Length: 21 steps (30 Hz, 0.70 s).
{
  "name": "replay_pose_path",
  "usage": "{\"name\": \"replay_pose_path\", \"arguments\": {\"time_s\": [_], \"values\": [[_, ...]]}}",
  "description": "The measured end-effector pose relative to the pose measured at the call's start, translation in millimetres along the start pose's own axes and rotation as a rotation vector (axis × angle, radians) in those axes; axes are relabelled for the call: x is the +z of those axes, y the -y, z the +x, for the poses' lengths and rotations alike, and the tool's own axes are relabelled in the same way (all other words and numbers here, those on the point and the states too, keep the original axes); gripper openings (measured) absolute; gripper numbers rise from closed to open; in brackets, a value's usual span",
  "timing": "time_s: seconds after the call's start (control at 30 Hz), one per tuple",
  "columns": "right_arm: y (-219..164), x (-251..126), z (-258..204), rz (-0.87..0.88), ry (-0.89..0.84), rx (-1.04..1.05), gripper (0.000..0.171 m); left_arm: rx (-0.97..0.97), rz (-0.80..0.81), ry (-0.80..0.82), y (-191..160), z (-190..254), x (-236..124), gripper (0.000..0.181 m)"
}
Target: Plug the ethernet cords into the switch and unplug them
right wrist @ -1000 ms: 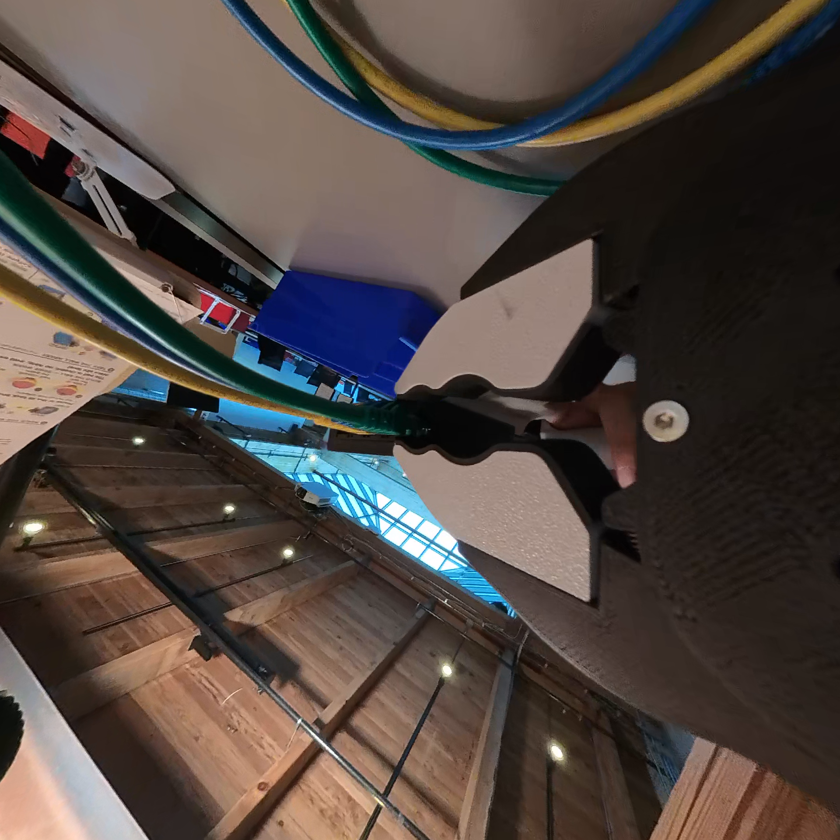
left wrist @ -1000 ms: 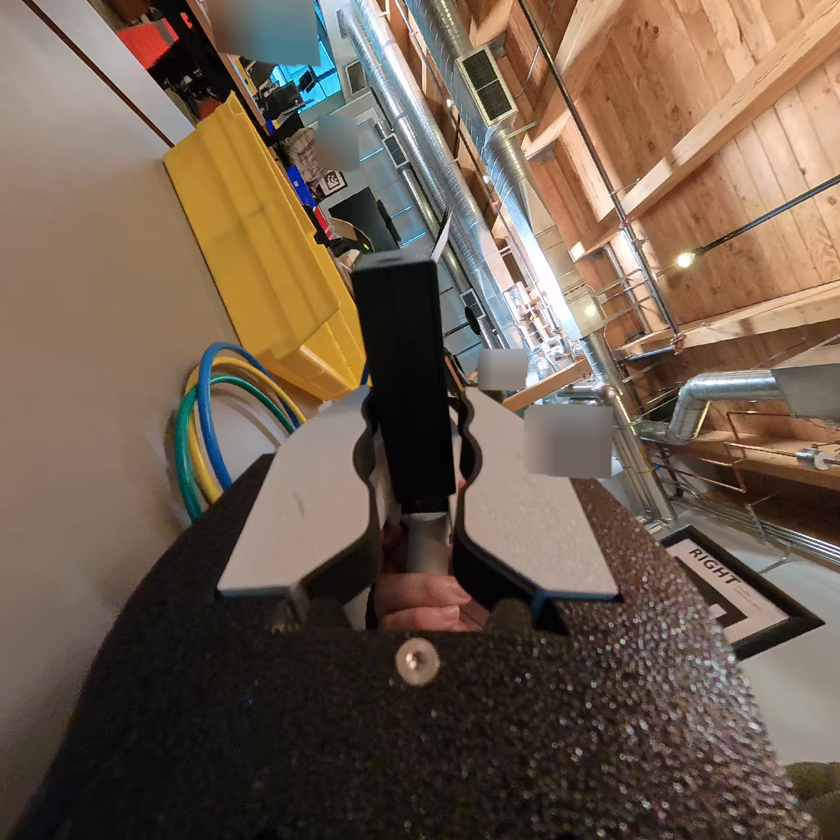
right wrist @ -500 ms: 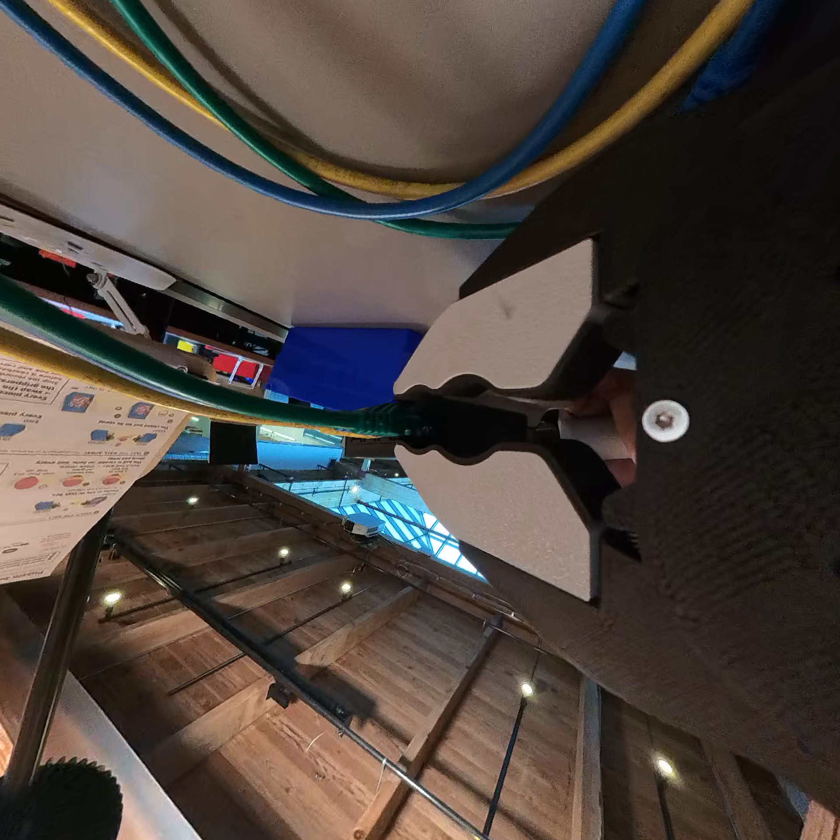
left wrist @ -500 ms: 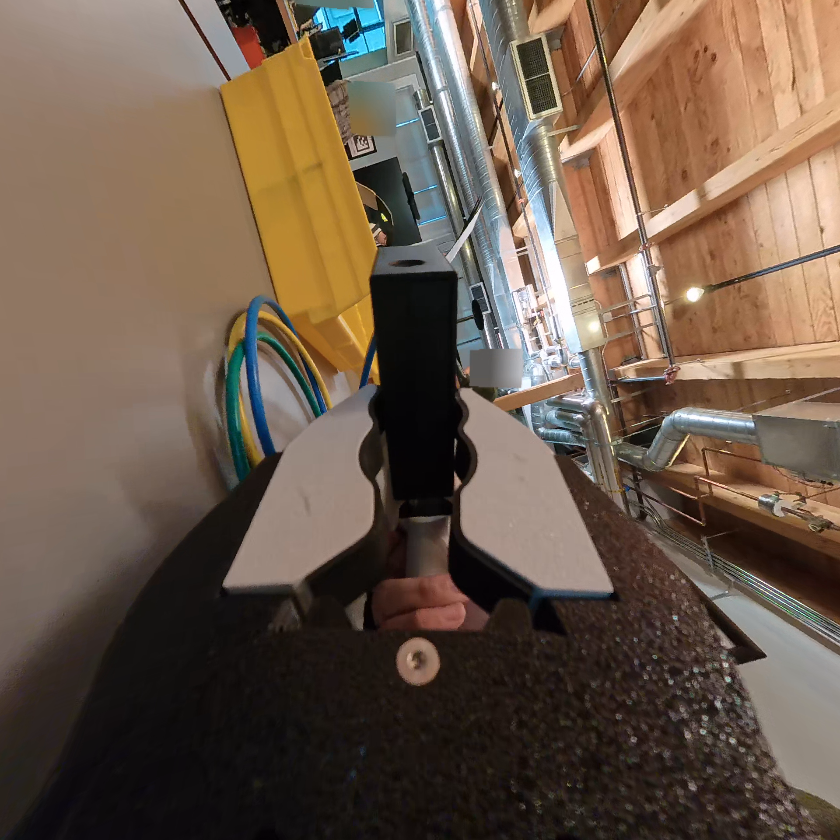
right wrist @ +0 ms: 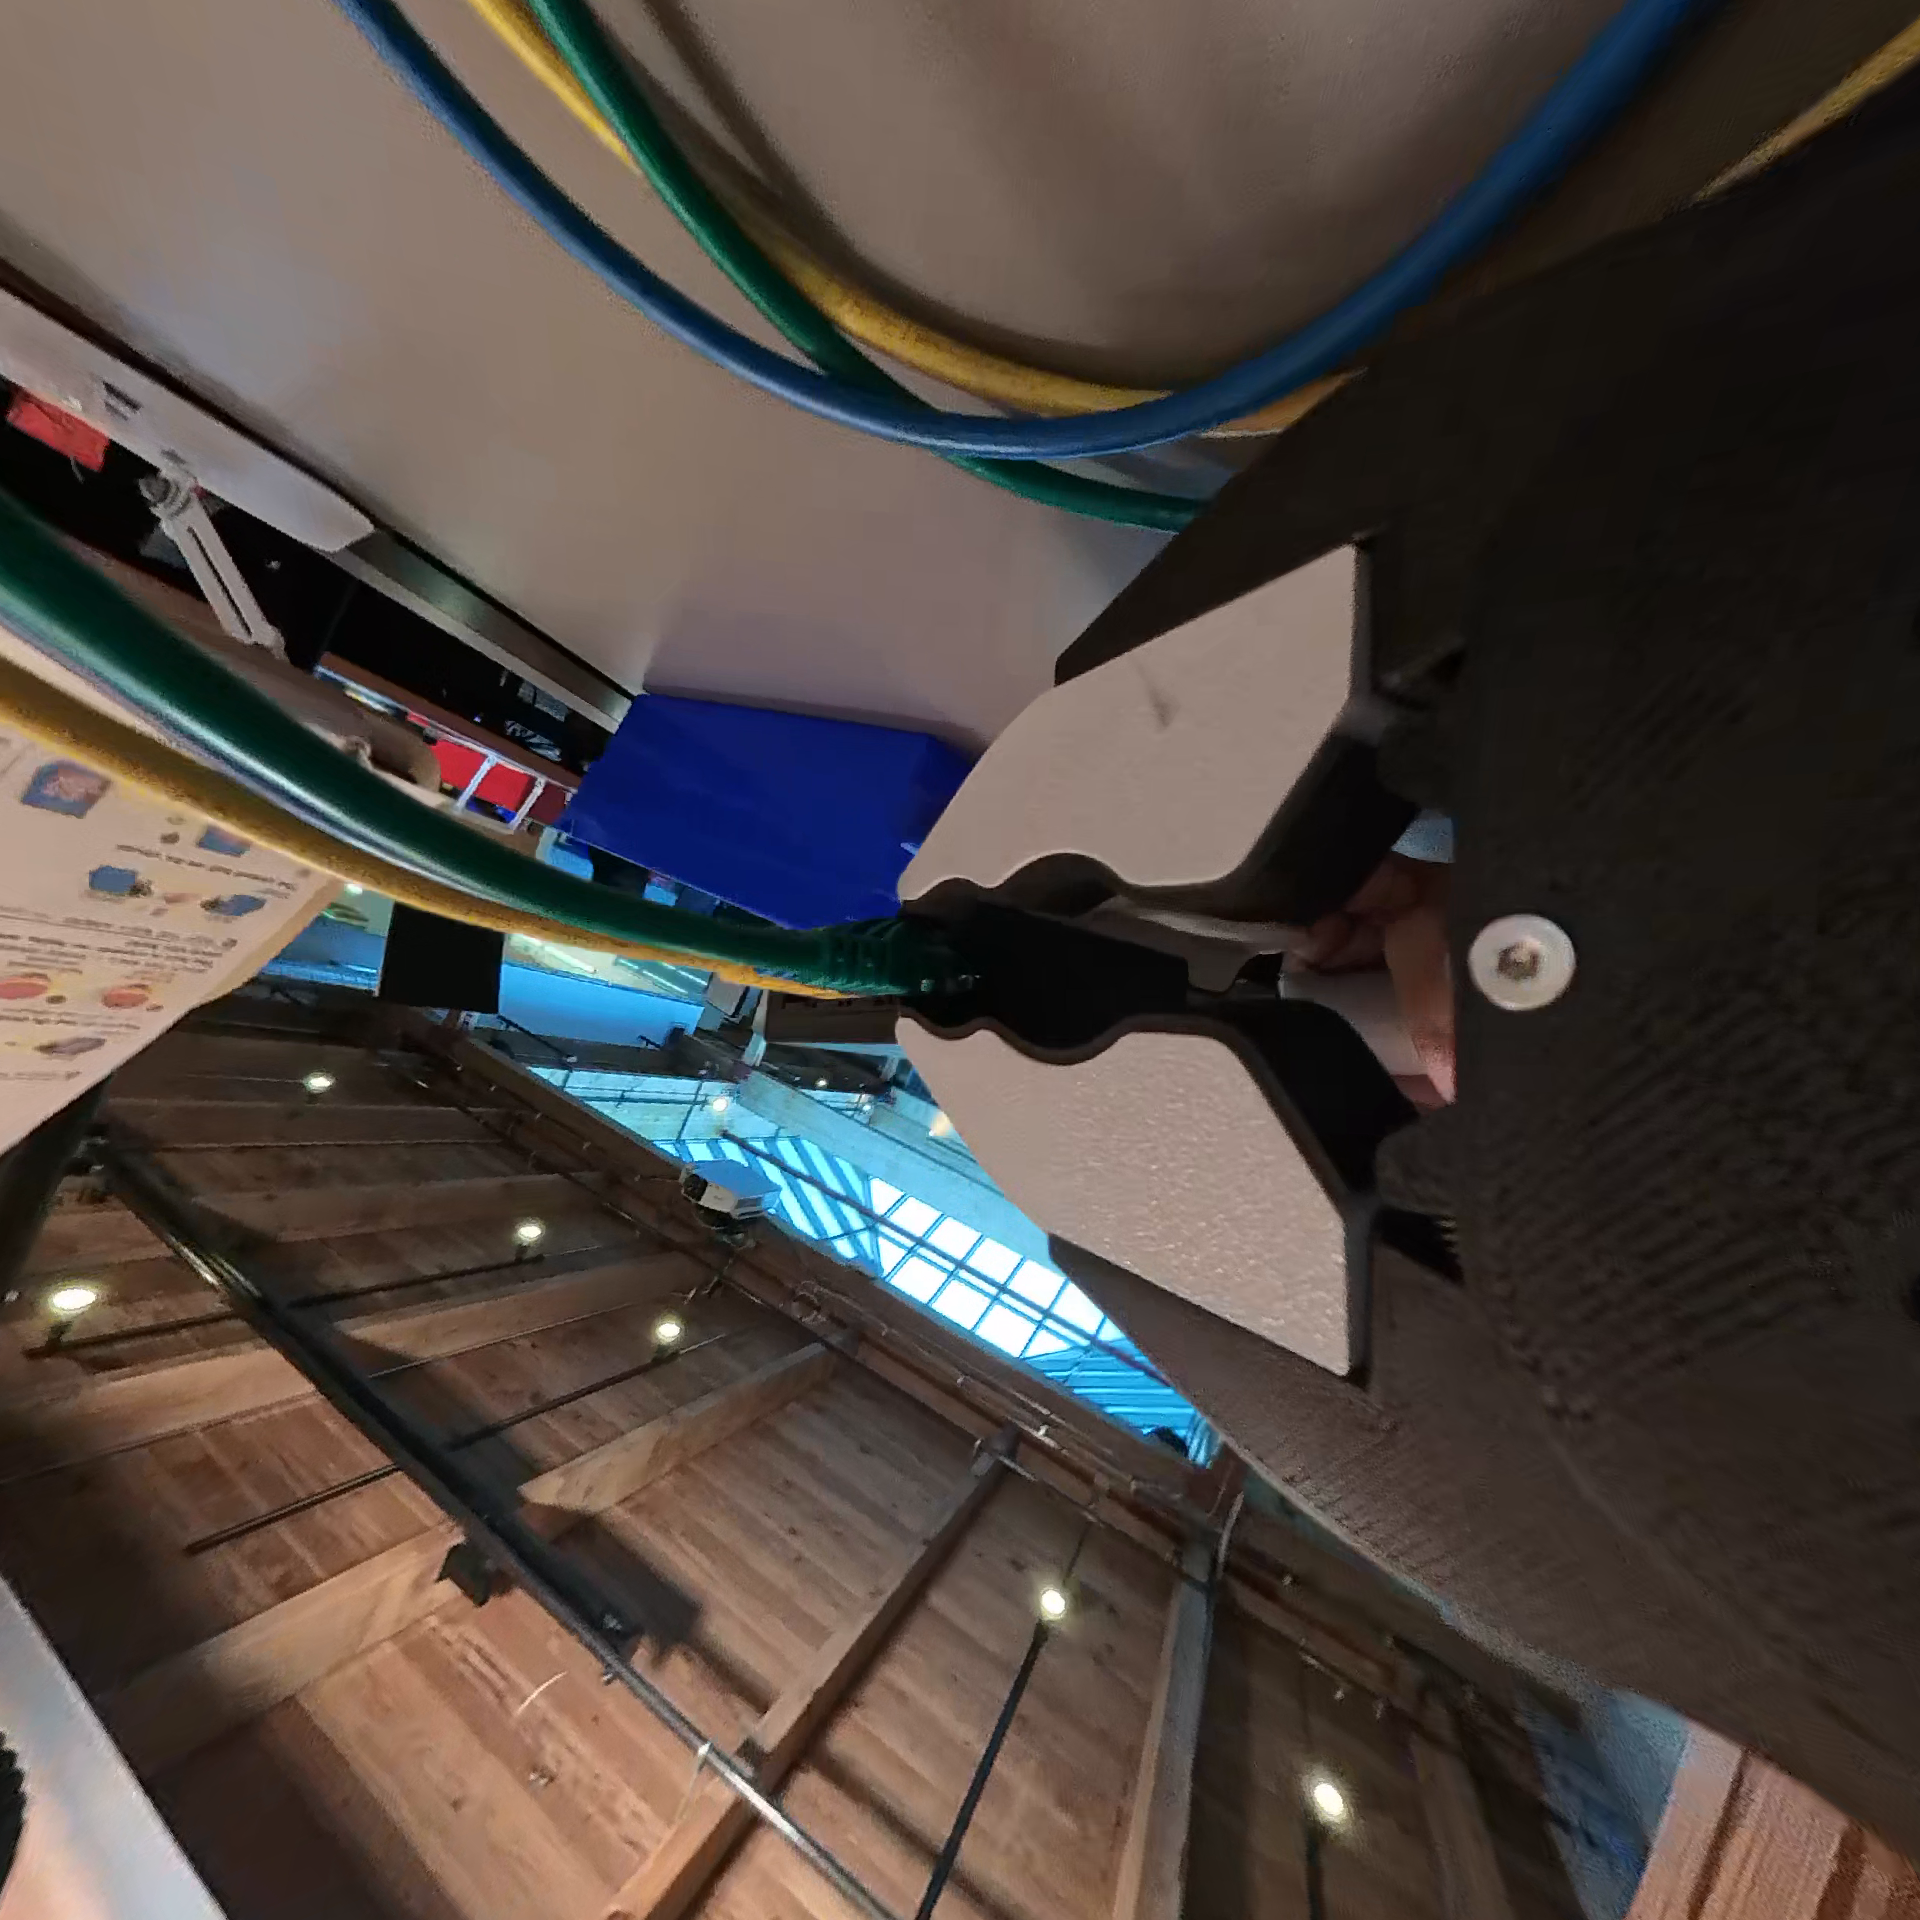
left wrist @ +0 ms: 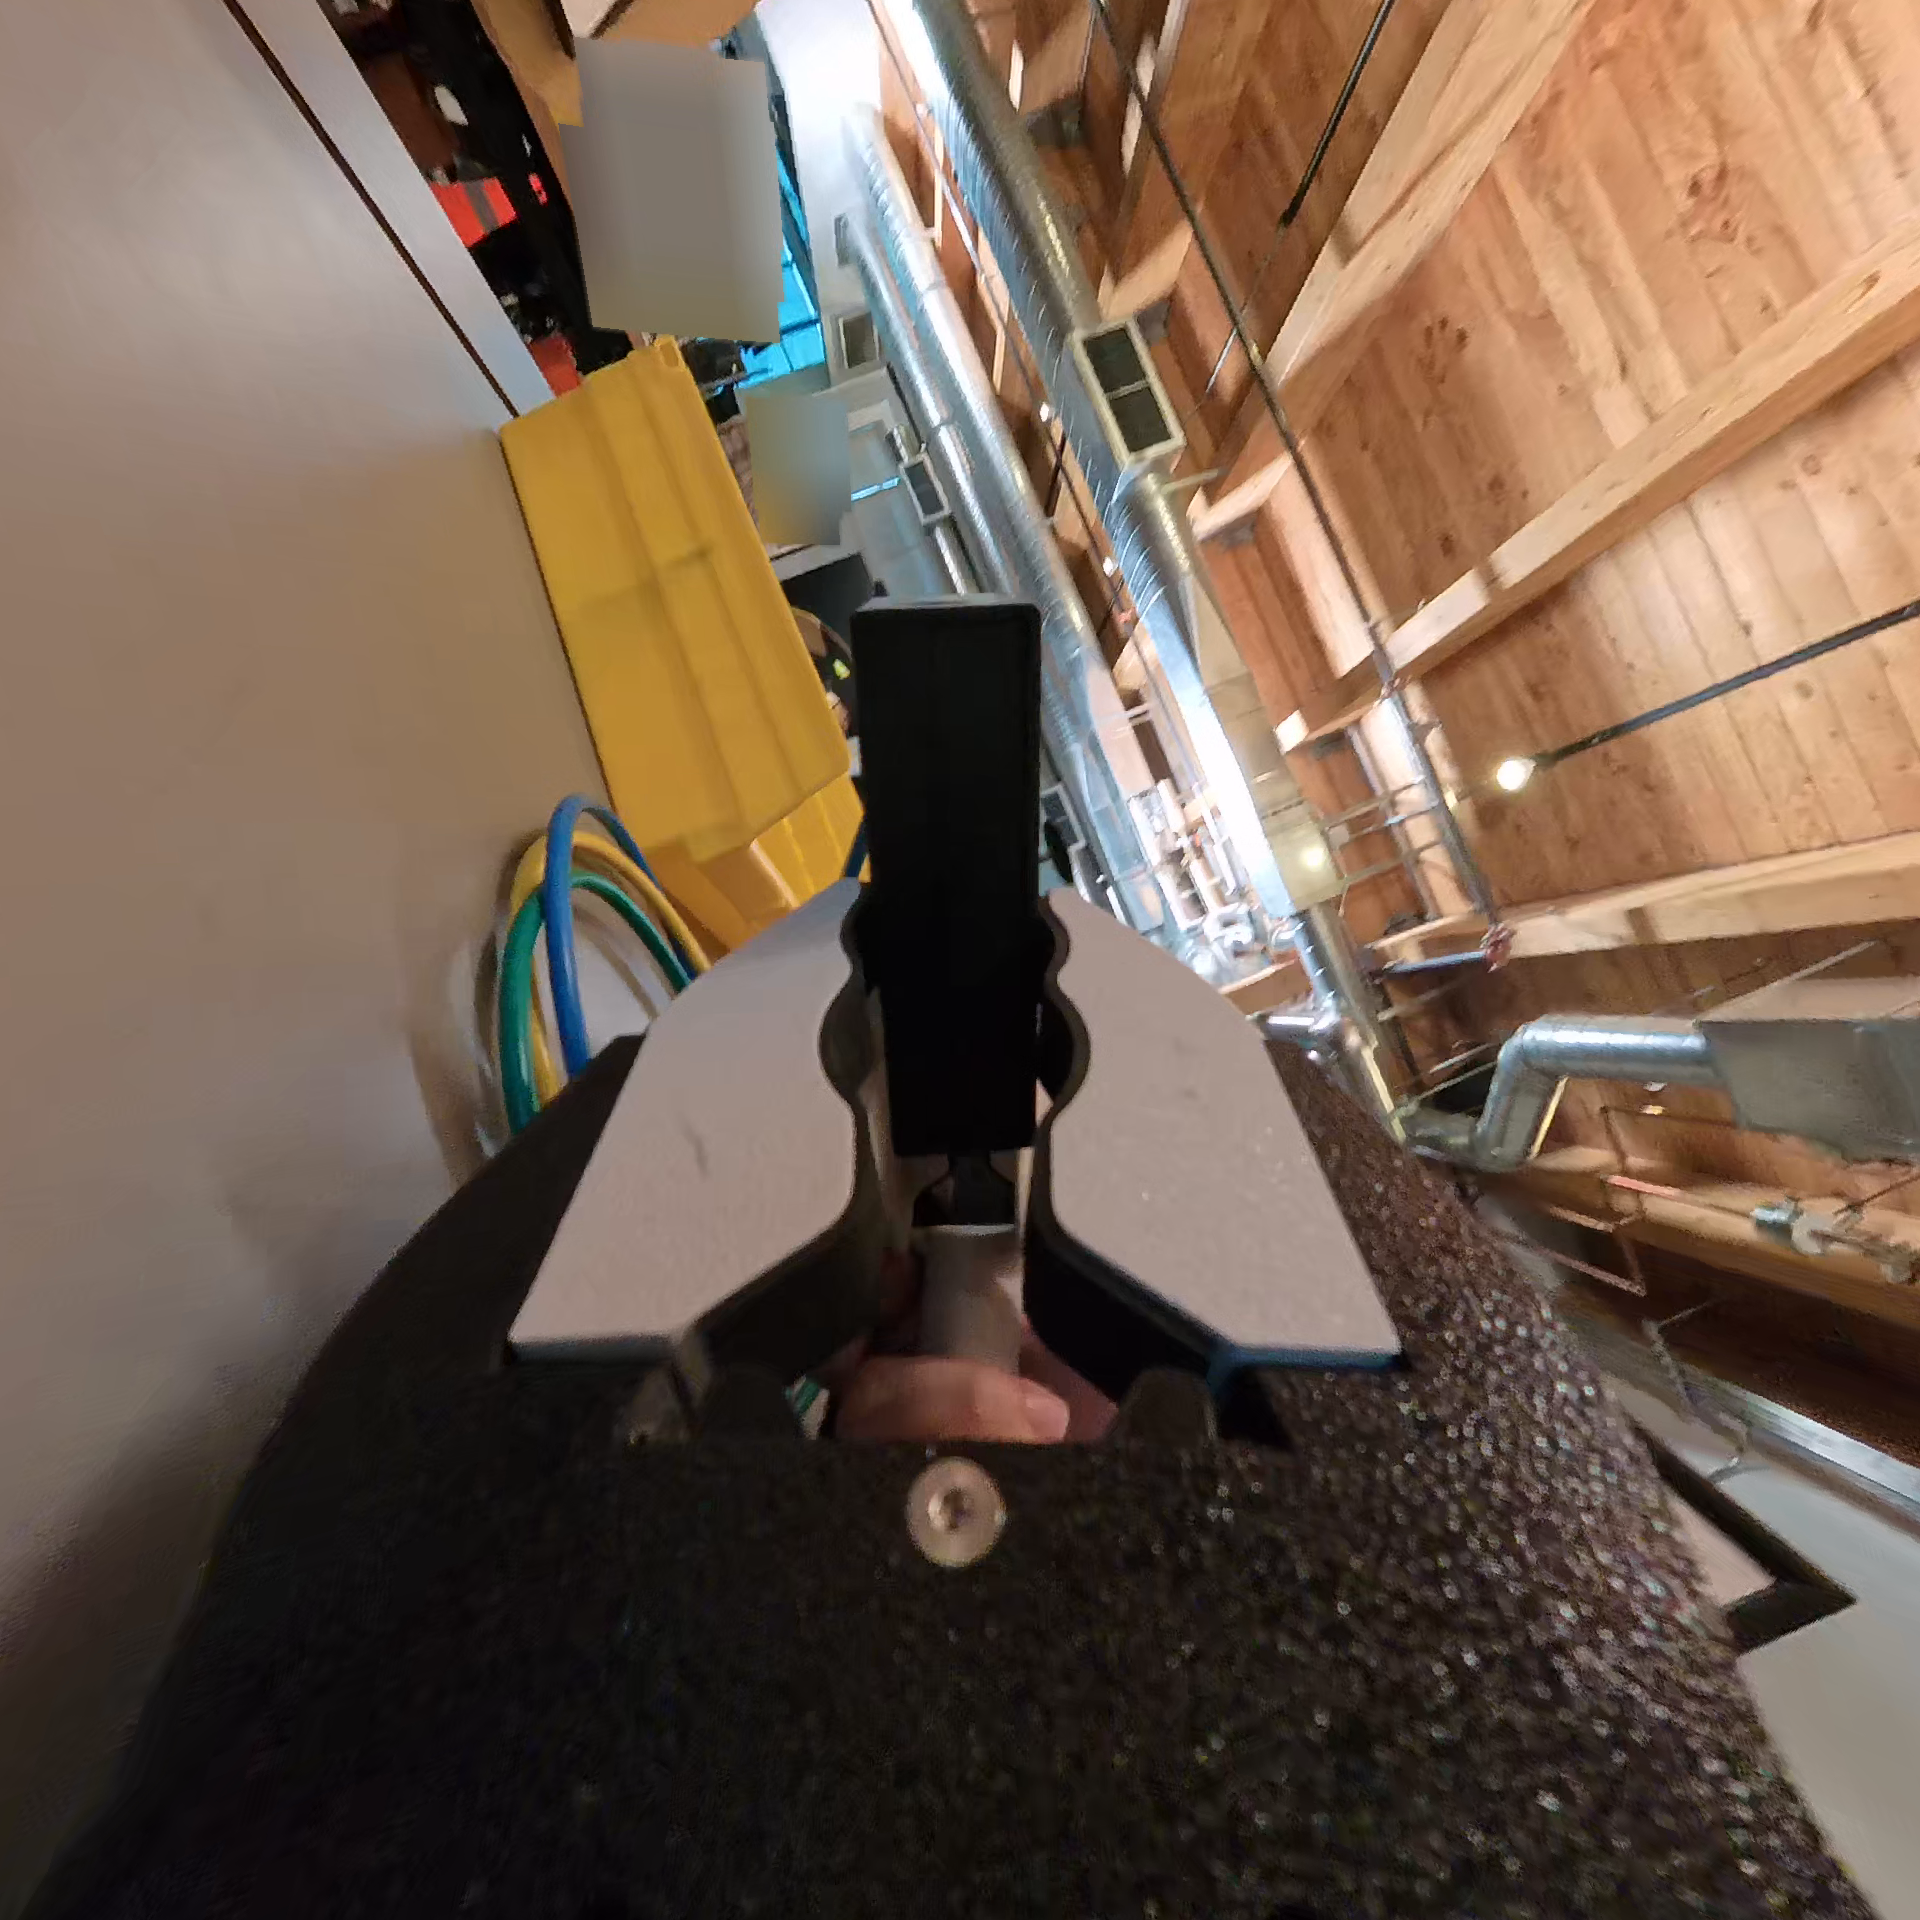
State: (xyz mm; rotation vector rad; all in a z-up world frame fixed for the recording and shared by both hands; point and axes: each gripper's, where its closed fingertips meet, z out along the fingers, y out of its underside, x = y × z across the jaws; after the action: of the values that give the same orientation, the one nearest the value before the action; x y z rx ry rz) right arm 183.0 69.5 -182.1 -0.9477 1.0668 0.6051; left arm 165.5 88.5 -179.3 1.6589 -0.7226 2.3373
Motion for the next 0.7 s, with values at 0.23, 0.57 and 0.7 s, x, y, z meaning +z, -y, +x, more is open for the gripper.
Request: {"name": "replay_pose_path", "arguments": {"time_s": [0.23, 0.57, 0.7], "values": [[1, 4, -7, -0.067, 0.034, -0.117, 0.014, 0.117, 0.047, -0.031, 6, 5, -1, 0.027], [3, -1, -12, -0.189, 0.045, -0.268, 0.015, 0.104, -0.179, -0.081, -8, 4, 0, 0.027], [-4, -2, -9, -0.250, 0.038, -0.308, 0.015, 0.099, -0.244, -0.066, -6, 0, -4, 0.026]]}}
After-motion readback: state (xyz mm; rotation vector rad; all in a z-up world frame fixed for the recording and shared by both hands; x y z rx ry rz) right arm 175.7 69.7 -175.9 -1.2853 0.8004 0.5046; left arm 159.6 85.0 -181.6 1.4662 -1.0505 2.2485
